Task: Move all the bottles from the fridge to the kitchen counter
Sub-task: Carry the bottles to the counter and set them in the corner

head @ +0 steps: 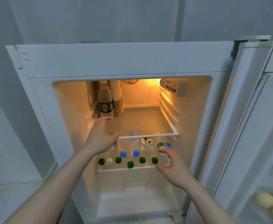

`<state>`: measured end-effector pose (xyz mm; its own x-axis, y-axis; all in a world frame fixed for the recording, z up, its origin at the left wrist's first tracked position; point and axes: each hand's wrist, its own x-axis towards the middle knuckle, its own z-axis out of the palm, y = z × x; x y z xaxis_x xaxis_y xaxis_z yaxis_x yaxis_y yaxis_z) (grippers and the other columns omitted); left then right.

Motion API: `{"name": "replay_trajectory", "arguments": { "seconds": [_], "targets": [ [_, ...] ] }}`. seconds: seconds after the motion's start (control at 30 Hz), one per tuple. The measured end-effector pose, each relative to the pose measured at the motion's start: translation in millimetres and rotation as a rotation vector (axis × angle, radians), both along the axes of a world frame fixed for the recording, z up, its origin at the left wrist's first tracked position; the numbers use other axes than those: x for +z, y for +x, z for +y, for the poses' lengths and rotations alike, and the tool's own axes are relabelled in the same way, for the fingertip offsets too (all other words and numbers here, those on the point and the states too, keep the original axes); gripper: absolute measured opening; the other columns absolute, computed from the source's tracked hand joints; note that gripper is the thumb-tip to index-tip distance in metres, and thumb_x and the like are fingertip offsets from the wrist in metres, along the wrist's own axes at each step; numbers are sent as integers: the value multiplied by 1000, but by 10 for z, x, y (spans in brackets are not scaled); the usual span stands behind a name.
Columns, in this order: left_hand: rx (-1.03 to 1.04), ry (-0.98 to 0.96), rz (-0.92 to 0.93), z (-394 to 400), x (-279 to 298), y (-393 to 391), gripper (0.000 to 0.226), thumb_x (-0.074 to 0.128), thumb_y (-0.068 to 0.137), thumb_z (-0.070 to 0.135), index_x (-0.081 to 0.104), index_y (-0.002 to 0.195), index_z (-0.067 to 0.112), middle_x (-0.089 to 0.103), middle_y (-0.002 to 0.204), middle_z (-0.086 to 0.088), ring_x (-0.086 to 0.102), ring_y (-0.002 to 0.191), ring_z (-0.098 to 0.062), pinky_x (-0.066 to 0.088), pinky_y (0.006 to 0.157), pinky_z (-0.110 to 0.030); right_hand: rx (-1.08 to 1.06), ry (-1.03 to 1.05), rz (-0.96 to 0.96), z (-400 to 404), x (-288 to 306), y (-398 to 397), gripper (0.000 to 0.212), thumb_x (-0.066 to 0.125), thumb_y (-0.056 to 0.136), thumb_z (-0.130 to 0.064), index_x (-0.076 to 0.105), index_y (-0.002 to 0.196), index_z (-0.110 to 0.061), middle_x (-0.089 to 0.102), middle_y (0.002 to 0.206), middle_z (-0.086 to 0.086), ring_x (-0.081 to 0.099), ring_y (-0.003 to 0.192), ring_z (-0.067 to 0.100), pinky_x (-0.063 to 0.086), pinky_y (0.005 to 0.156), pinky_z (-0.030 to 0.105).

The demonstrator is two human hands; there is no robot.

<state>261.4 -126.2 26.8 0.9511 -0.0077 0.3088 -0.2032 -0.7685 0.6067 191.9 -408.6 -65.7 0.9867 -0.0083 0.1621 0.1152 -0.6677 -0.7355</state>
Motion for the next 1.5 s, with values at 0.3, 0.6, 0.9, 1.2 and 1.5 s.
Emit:
{"name": "replay_trajectory", "arguments": {
  "seconds": [0.3,0.6,0.9,1.2,1.5],
  "targets": [
    [211,-244,-80,-90,91,705,96,85,79,30,28,154,14,29,155,-11,31,144,-33,31,118,-47,-173,2,187,-80,-298,470,74,78,86,-29,43,150,-20,46,151,3,49,135,22,42,111,36],
    [332,-285,-70,-152,262,1301,113,85,78,36,10,160,16,22,164,-5,23,152,-31,32,119,-49,-257,-58,148,32,-316,939,72,71,88,-22,40,153,-20,45,146,2,51,131,23,45,109,36],
    [387,-341,-44,-30,374,1641,102,85,78,45,25,155,15,42,154,-9,43,141,-33,44,112,-48,-313,-103,233,72,-304,1230,77,77,89,-27,34,153,-23,48,145,4,53,129,27,48,106,40],
    [328,-415,-118,-53,393,1596,80,86,80,27,42,146,18,54,144,-5,53,132,-29,46,107,-40,-394,225,242,82,-355,1325,45,58,95,-24,57,140,-19,67,122,7,65,107,28,54,91,37],
    [217,-503,-250,-192,197,776,79,86,80,19,39,143,18,53,138,-6,52,122,-22,39,94,-30,-653,1038,159,163,-302,930,25,52,97,-7,70,114,-6,69,91,5,72,73,23,59,71,28]
  ]
}}
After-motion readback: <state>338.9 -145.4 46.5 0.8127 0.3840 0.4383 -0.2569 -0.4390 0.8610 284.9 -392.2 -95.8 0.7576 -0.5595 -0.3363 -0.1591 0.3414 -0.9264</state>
